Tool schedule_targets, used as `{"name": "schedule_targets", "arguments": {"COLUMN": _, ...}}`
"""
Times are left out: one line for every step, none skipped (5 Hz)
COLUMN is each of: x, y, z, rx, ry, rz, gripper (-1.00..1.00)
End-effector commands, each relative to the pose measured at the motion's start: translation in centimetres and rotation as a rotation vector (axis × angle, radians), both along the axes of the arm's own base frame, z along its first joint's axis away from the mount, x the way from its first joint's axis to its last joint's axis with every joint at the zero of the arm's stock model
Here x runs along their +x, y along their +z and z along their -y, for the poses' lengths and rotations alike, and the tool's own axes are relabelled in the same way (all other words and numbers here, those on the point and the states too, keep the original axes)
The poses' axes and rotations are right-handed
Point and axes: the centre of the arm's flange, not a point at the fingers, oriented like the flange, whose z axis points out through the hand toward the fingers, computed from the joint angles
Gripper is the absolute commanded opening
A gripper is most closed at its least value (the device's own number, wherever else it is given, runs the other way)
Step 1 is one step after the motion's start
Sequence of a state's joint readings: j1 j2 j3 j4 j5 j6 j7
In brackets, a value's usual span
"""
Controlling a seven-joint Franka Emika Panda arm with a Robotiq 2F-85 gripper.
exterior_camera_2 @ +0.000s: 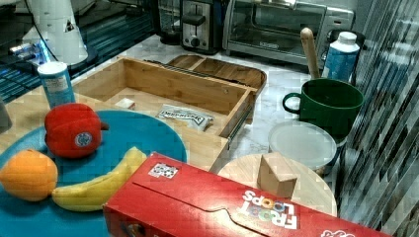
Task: Close the drawer.
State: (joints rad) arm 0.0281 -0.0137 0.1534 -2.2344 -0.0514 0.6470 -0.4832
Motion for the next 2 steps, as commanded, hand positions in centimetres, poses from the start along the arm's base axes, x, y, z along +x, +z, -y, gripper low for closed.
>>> {"name": "schedule_targets", "arguments": {"x": -2.1, "y": -9.1, "z": 2.1, "rx": -0.004, "ry": 0.213, "rz": -0.078, "gripper": -1.00}}
{"name": "schedule_targets", "arguments": {"x": -2.6, "y": -10.2, "z": 3.1, "rx": -0.030, "ry": 0.239, "rz": -0.070, "gripper": -1.00}}
